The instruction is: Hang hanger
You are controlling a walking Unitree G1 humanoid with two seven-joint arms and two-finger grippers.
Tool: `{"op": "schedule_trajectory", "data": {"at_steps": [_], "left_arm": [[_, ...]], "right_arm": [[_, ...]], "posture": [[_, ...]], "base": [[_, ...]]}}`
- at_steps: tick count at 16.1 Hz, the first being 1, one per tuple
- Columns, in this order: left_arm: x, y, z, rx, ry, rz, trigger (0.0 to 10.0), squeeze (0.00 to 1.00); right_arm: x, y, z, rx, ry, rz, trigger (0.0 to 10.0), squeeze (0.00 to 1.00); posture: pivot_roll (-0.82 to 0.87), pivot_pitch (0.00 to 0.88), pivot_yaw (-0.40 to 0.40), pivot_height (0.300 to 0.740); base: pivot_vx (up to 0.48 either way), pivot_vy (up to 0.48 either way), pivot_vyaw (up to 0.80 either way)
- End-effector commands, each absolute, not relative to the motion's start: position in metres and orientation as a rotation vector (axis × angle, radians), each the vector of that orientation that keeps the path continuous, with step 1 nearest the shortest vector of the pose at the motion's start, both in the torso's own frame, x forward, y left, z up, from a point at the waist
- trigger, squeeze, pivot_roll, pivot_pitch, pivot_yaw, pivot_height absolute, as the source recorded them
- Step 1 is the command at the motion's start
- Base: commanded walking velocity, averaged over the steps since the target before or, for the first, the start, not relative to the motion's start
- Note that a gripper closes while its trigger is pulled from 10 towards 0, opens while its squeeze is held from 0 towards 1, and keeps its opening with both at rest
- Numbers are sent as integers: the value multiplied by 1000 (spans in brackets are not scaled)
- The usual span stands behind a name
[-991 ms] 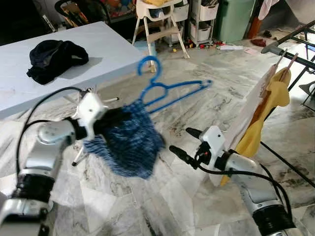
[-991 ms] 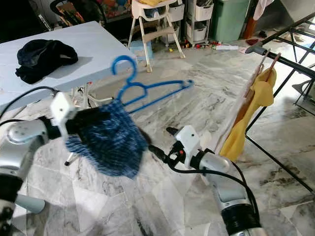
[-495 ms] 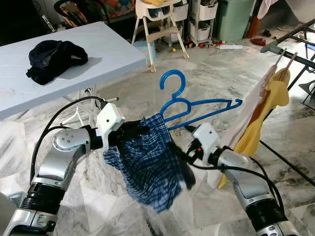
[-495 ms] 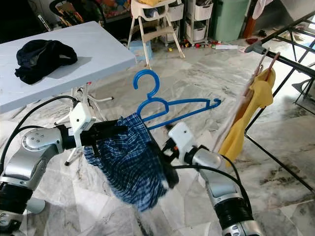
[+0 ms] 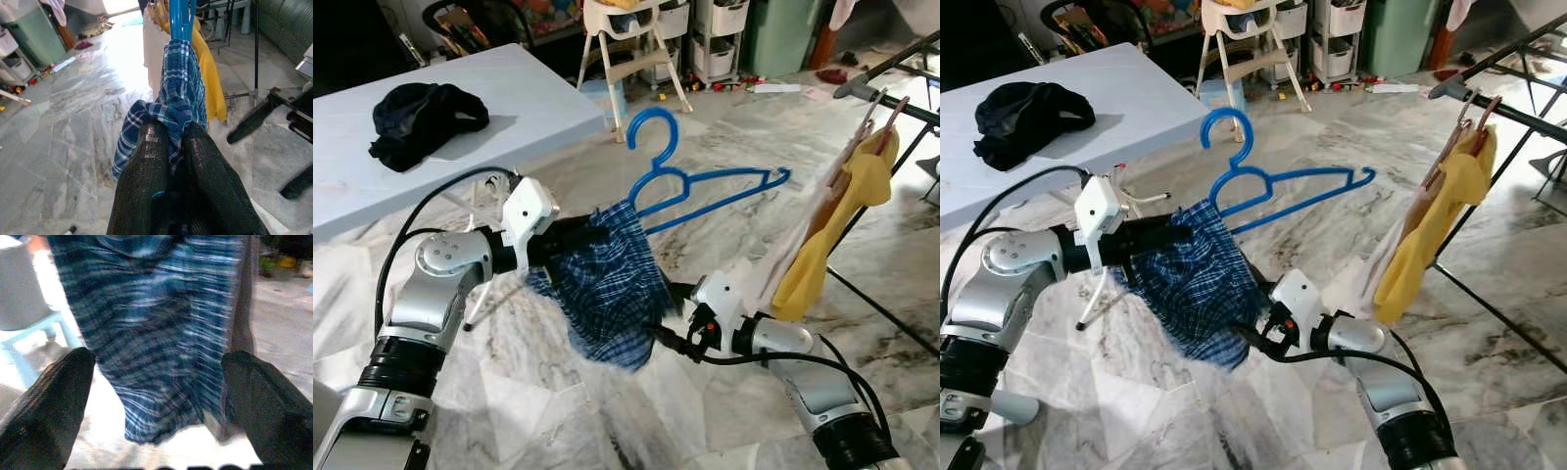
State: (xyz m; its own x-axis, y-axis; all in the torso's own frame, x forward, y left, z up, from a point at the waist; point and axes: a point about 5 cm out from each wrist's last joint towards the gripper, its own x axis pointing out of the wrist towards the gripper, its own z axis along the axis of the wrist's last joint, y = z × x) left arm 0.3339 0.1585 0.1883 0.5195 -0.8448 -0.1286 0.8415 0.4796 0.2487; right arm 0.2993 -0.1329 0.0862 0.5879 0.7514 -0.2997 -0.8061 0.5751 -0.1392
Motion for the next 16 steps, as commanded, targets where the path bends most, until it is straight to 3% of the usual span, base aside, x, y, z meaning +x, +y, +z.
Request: {"op": "schedule_trajectory", "data": {"at_steps": [1,8,10,13,14,15,16], "left_arm": [[337,164,199,316,-46,-1018,0,0],[334,153,214,316,-86,-1089,0,0],[334,154,217,321,-94,-1090,0,0],[333,150,223,305,-116,-1102,0,0],[332,150,225,304,-123,-1105,0,0],[332,150,225,306,-123,-1105,0,0],[332,151,227,301,-126,-1105,0,0]], "right_arm": [[308,-139,94,-277,181,851,10000,86],[313,-128,100,-238,120,845,10000,86],[306,-123,96,-230,144,914,10000,0],[301,-127,88,-230,197,960,9961,0],[299,-128,87,-211,206,972,1961,0],[299,-128,87,-209,209,975,1961,0],[297,-128,85,-207,220,989,0,0]], "posture": [[-85,93,129,740],[-75,90,139,740],[-75,89,139,740],[-76,87,136,740],[-76,87,136,740],[-76,87,136,740],[-75,86,132,740]], "base": [[0,0,0],[0,0,0],[0,0,0],[0,0,0],[0,0,0],[0,0,0],[0,0,0]]}}
